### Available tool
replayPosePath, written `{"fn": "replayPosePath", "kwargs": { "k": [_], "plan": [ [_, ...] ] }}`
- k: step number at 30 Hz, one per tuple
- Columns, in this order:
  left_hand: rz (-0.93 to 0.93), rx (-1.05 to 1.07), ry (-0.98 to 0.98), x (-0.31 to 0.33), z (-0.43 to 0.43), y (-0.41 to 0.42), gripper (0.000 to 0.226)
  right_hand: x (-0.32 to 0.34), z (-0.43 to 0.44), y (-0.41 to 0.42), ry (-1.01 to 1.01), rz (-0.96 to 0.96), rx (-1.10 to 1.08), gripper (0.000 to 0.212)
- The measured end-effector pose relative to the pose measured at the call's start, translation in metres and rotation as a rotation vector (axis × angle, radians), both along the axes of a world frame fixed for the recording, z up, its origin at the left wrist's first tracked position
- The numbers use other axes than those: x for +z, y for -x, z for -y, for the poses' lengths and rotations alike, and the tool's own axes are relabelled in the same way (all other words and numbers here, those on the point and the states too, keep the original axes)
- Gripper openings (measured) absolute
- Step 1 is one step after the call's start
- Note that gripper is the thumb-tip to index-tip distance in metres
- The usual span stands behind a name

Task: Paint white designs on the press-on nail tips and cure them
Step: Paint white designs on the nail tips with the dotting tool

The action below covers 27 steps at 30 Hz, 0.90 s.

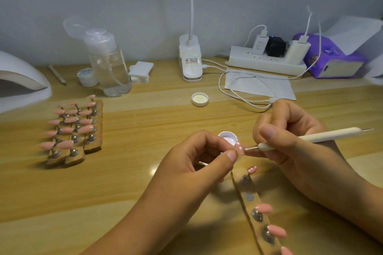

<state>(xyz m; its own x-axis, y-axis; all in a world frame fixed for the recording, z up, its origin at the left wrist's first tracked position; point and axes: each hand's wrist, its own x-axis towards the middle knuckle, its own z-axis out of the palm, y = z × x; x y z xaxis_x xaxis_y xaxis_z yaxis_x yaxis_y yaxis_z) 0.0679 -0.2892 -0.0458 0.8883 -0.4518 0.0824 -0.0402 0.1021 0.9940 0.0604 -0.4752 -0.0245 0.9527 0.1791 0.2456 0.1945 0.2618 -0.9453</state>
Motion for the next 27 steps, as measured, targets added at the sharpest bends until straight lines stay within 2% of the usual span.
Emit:
{"fn": "replayPosePath", "kwargs": {
  "k": [10,18,23,27],
  "plan": [
    [0.007,0.006,-0.022,0.0014,-0.0005,0.0002,0.019,0.0005,-0.0006,0.0016,0.020,-0.001,-0.019,0.024],
    [0.012,0.012,-0.025,0.0023,-0.0001,0.0005,0.017,0.0005,-0.0018,0.0015,0.042,-0.015,-0.011,0.035],
    [0.011,0.008,-0.028,0.0030,-0.0006,0.0007,0.017,0.0011,-0.0020,0.0004,-0.006,-0.022,-0.011,0.025],
    [0.006,0.008,-0.027,0.0031,-0.0006,0.0009,0.021,0.0012,-0.0030,0.0003,0.019,-0.023,0.001,0.033]
  ]
}}
